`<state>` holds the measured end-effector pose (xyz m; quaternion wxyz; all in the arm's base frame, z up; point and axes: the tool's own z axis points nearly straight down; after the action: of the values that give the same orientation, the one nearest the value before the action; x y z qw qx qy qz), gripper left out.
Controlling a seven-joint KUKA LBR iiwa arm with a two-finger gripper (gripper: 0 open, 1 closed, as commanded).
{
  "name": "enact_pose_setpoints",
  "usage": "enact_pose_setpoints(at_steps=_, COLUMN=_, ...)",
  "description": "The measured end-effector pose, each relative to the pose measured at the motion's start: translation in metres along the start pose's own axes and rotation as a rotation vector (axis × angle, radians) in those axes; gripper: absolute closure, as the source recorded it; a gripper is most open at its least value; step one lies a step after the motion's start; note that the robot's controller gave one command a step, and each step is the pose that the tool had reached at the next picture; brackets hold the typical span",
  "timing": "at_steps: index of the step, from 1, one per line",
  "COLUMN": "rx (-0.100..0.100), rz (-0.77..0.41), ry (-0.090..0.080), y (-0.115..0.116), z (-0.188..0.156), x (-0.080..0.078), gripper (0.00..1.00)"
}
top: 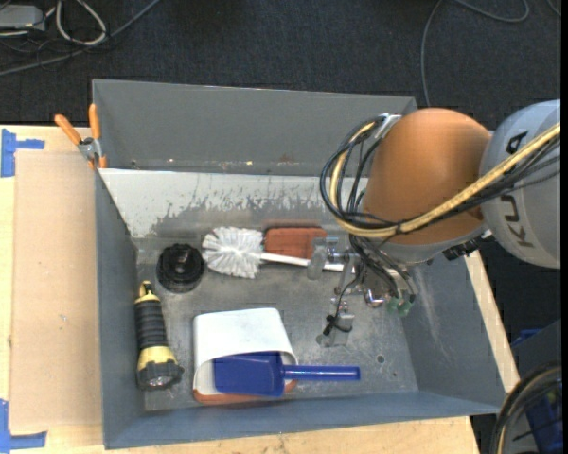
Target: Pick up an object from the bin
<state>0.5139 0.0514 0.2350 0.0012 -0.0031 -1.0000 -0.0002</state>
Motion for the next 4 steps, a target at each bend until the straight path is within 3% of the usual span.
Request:
enact_pose_setpoints(at_steps=1, rx=0.0, rz=0.0, ry=0.0, y=0.0, z=0.0, x=0.0, gripper=0.0)
enact_pose_setpoints(at_steps=3, rx=0.0, rz=-0.168, ry=-0.004, y=-0.006, z=0.099, x=-0.004, gripper=0.0)
enact_pose_setpoints(at_steps=4, rx=0.0, rz=0.059, ry=-0.002, y=-0.001, z=0.152, x=0.005, gripper=0.0)
